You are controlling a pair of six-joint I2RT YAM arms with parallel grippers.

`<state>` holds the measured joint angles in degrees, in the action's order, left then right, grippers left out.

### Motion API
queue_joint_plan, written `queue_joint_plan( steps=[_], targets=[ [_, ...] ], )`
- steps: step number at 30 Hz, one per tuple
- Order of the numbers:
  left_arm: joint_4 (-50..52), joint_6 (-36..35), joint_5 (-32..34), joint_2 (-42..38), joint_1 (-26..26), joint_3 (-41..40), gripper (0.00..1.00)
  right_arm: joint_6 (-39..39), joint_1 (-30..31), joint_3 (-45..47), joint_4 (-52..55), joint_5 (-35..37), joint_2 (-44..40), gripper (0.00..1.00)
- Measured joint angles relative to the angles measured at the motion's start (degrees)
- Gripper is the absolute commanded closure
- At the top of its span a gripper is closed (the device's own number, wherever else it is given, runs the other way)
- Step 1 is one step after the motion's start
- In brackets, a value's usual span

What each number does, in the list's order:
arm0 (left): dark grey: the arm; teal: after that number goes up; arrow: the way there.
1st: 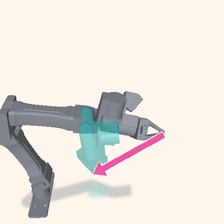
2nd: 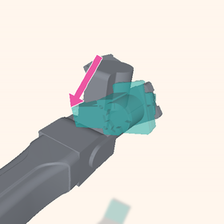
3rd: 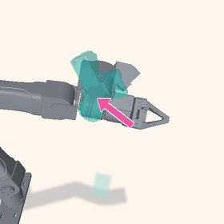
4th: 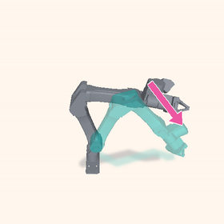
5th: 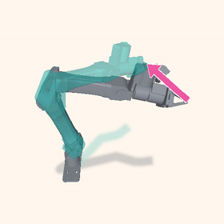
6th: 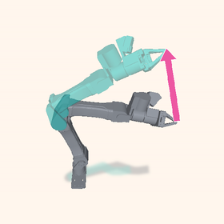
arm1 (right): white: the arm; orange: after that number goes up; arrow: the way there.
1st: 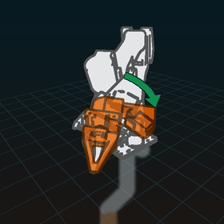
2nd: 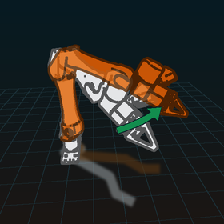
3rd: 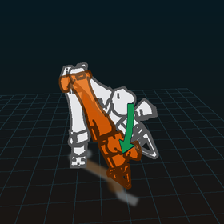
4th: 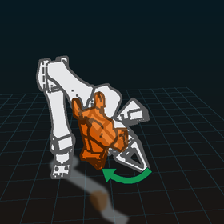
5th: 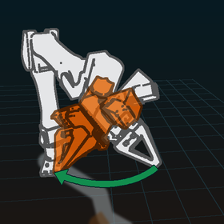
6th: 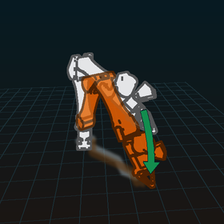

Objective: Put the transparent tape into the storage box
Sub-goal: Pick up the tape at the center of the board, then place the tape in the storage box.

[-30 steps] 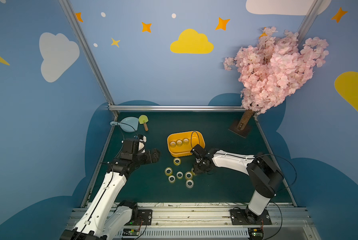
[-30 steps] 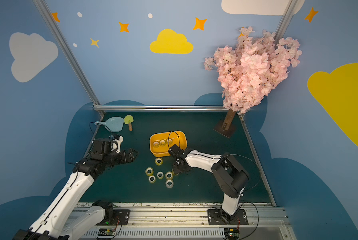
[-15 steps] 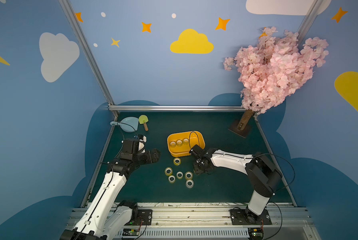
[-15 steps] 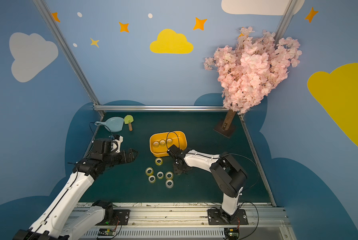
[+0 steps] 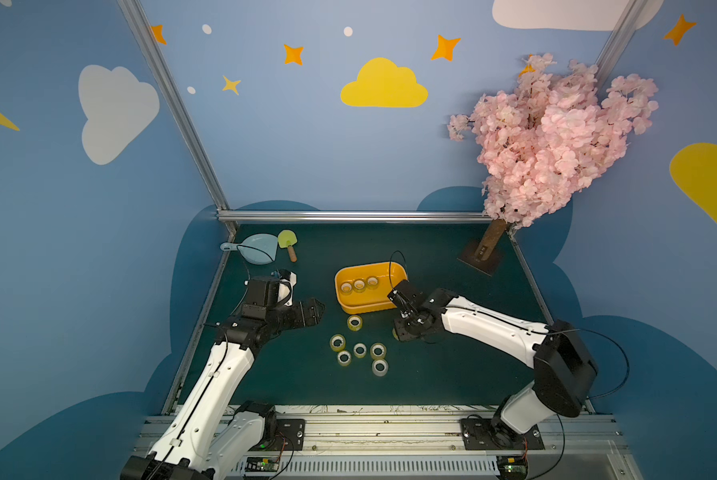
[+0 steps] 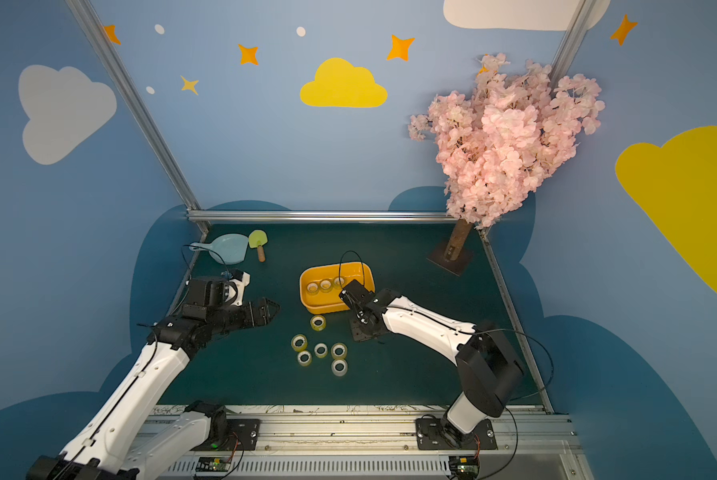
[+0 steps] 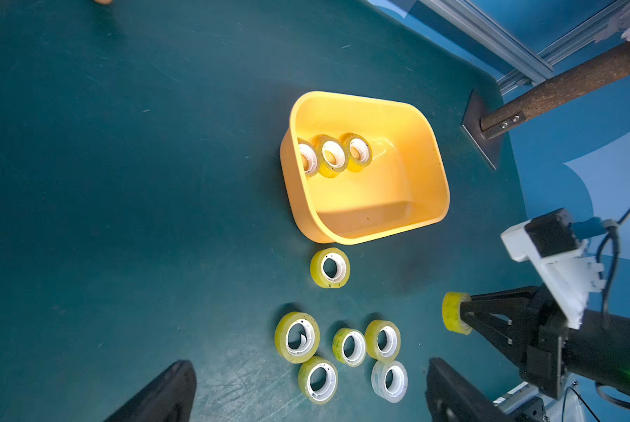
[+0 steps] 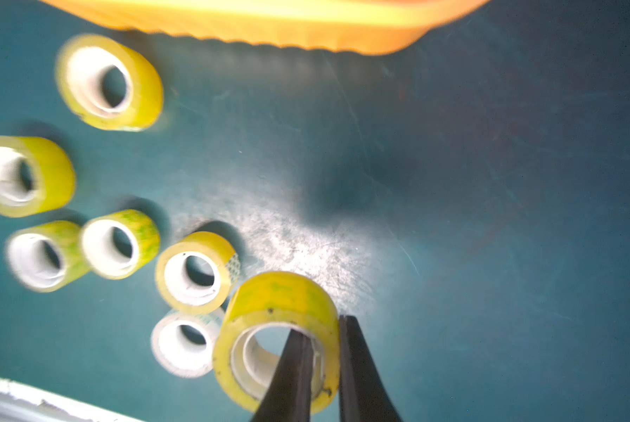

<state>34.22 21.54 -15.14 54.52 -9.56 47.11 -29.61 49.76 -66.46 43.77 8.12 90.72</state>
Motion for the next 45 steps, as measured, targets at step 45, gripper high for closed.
queue_joint_plan(
  steps=[45],
  targets=[
    [-2.2,-2.3,2.4,5.0,0.0,7.6,0.0,9.6,-18.4,-31.9,3.6,-16.3,16.2,1.0]
  ],
)
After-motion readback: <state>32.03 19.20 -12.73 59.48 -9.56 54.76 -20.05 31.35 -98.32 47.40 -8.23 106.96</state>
